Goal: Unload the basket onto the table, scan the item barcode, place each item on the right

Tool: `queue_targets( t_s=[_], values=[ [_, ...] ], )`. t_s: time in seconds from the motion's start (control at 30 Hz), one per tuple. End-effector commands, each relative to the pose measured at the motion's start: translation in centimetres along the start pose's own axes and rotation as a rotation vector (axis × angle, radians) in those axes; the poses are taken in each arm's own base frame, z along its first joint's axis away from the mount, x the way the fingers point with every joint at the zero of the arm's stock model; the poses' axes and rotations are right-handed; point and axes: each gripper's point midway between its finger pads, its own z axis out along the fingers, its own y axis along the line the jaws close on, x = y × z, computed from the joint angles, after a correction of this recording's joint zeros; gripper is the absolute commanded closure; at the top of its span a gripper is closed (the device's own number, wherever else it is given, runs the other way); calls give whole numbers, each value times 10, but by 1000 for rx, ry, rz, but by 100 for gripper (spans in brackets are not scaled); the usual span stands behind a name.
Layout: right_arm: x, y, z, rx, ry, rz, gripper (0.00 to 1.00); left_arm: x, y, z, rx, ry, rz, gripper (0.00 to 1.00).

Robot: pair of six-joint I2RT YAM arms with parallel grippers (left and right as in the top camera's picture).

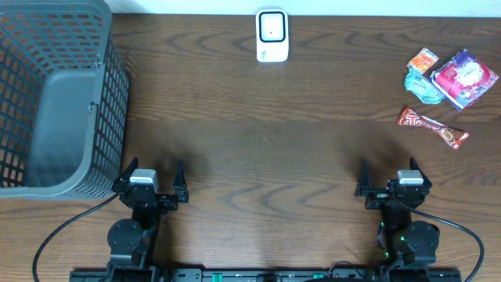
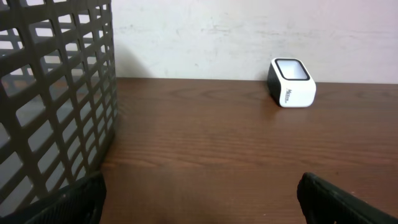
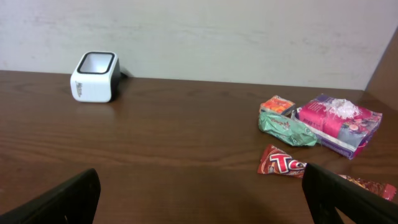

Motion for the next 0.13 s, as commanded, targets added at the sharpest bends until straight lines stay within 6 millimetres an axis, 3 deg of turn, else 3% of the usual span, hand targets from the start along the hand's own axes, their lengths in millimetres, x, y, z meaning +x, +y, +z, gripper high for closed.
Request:
queue_targets(
  t_s=[0.0,0.1],
  values=[
    [1,-2,0,9,1,-11,1,15,2,1,-5,45,16,2],
    [1,-2,0,9,1,-11,1,15,2,1,-5,45,16,2]
  ],
)
